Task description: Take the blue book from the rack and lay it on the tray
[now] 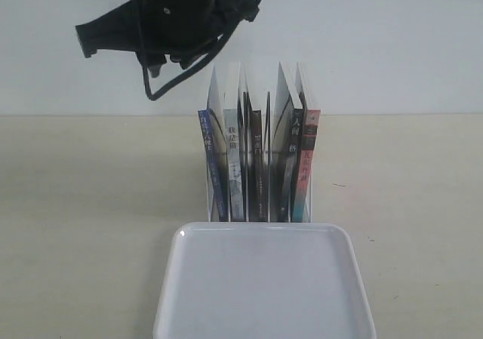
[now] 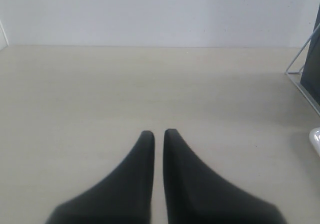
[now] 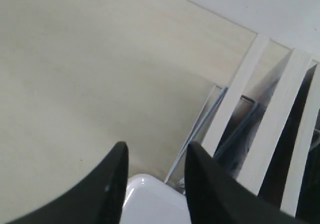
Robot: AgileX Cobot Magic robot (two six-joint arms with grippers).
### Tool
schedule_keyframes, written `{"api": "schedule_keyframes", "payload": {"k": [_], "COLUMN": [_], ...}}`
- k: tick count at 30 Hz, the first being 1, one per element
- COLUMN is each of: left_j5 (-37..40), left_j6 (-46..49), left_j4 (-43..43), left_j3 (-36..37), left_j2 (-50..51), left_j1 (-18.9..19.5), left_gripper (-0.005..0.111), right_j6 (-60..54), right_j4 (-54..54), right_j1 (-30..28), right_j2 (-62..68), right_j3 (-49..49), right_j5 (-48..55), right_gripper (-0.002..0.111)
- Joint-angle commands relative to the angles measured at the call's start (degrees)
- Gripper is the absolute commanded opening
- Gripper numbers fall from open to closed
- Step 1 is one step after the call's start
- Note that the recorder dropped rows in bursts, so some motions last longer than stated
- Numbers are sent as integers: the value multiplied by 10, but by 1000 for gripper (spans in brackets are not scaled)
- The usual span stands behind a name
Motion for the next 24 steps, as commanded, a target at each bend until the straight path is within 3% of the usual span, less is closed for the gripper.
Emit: {"api": "schedule_keyframes", "payload": {"k": [1,11,24], "left_j5": [-4,-4,-4], "left_j6": [1,1,1], "left_j4": [2,2,2], "left_j3": [2,2,2], "left_j2": [-1,-1,-1], "left_j1": [-5,-5,-5], "left_gripper": [6,6,6], "right_j6": [10,42,75], "right_j4": [-20,-96,-35], "right_j1": [-4,-7,-40], "right_j2": [25,51,88], "right_j3": [-1,-1,-1], "right_j5": [-7,2,8], "right_gripper": [37,37,37]}}
